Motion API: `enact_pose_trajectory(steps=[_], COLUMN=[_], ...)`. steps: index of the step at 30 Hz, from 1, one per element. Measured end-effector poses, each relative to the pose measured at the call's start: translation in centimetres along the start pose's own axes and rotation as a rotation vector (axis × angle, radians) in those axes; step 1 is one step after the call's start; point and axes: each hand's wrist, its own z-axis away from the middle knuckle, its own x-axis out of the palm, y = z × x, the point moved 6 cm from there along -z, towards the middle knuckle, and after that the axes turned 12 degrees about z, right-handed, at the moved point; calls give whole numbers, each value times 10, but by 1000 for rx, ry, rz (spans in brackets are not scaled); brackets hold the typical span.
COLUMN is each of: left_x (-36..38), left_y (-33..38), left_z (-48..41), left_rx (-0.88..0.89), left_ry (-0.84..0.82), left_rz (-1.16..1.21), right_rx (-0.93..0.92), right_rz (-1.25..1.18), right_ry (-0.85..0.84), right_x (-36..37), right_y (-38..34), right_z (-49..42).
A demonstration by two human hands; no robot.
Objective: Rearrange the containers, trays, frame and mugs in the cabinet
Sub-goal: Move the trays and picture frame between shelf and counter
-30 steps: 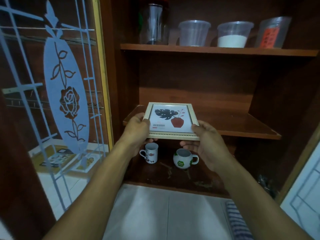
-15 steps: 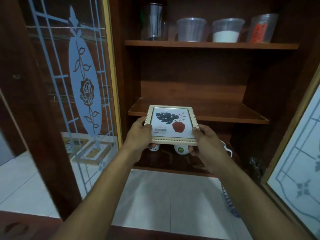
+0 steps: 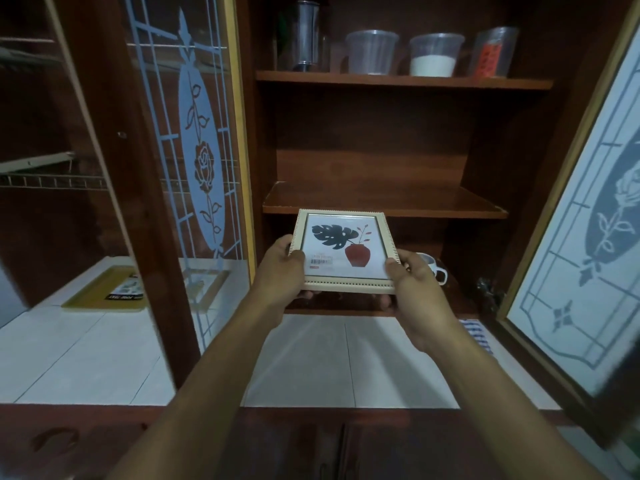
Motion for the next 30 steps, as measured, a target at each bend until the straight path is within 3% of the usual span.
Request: enact_pose_trajectory(steps=[15,30], left_x=[0,-29], left_y=[-16,-19], left_z=[81,174], left_rx=[-34,-33], left_ry=[-135,-99], left_rz=[25,26], right_rx=[-21,42], right_rz=[-23,-41], right_ry=[-2,-10], right_x=[-26,-27], right_y=[17,21], right_z=[82,178])
